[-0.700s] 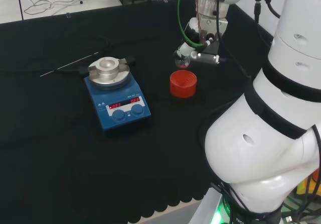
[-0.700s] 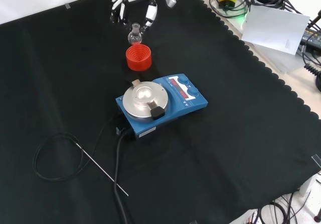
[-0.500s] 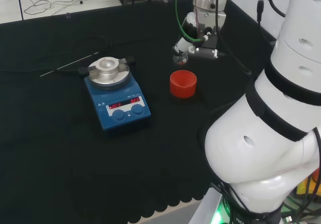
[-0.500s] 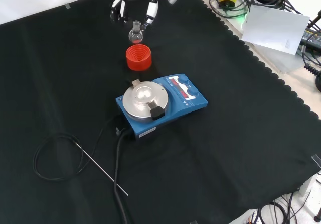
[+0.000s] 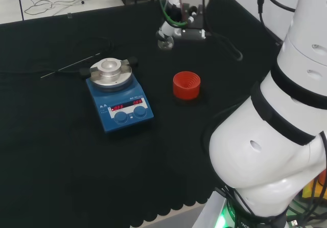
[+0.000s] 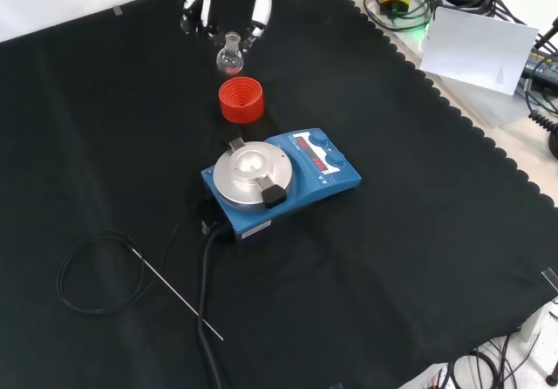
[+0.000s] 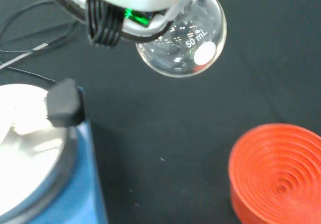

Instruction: Place the round-bottom flask on the heater.

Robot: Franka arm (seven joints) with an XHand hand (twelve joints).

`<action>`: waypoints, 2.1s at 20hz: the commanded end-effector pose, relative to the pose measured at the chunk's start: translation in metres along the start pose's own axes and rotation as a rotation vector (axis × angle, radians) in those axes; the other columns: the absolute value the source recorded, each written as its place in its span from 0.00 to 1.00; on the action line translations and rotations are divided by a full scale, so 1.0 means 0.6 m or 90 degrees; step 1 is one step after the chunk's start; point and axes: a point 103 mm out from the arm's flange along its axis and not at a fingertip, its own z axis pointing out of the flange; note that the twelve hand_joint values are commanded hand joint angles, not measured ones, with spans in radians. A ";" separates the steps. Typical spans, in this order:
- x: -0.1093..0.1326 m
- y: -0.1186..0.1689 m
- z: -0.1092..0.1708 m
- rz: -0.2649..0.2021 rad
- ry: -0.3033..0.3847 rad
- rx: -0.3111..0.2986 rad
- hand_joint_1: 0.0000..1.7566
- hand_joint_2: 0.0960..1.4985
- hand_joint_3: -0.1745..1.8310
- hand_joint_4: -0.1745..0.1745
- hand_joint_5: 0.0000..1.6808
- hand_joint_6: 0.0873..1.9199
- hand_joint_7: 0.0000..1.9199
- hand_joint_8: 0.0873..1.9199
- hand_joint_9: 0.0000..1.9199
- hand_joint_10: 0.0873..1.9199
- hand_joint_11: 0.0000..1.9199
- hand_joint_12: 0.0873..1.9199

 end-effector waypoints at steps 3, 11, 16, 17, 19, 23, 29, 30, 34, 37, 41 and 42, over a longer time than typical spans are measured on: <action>0.129 0.022 -0.002 -0.073 -0.039 0.018 0.64 0.39 0.45 0.87 0.72 0.41 0.20 0.31 0.33 0.27 0.13 0.69; 0.221 0.039 0.028 -0.125 -0.053 0.041 0.64 0.39 0.46 0.87 0.72 0.41 0.20 0.31 0.33 0.27 0.14 0.69; 0.260 0.048 0.042 -0.152 -0.054 0.051 0.64 0.39 0.46 0.87 0.72 0.41 0.20 0.31 0.33 0.27 0.14 0.69; 0.264 0.050 0.046 -0.155 -0.056 0.055 0.64 0.39 0.46 0.86 0.72 0.41 0.20 0.31 0.33 0.27 0.14 0.69; 0.268 0.055 0.054 -0.157 -0.057 0.060 0.64 0.39 0.46 0.86 0.72 0.41 0.20 0.31 0.33 0.27 0.14 0.69; 0.263 0.065 0.071 -0.154 -0.057 0.076 0.64 0.39 0.46 0.86 0.72 0.41 0.20 0.31 0.33 0.27 0.14 0.69; 0.255 0.073 0.088 -0.152 -0.054 0.087 0.64 0.39 0.46 0.86 0.72 0.41 0.20 0.32 0.33 0.27 0.14 0.69; 0.253 0.074 0.091 -0.150 -0.053 0.090 0.64 0.39 0.46 0.86 0.72 0.41 0.20 0.32 0.33 0.27 0.14 0.69; 0.250 0.077 0.097 -0.150 -0.050 0.098 0.64 0.39 0.46 0.86 0.72 0.41 0.20 0.32 0.33 0.27 0.14 0.69; 0.254 0.079 0.099 -0.153 -0.052 0.101 0.64 0.39 0.46 0.86 0.72 0.41 0.20 0.32 0.33 0.27 0.14 0.69; 0.257 0.081 0.106 -0.156 -0.066 0.109 0.64 0.39 0.46 0.85 0.72 0.41 0.20 0.32 0.33 0.27 0.14 0.69; 0.257 0.082 0.107 -0.156 -0.069 0.110 0.64 0.39 0.46 0.85 0.72 0.41 0.20 0.32 0.33 0.27 0.14 0.69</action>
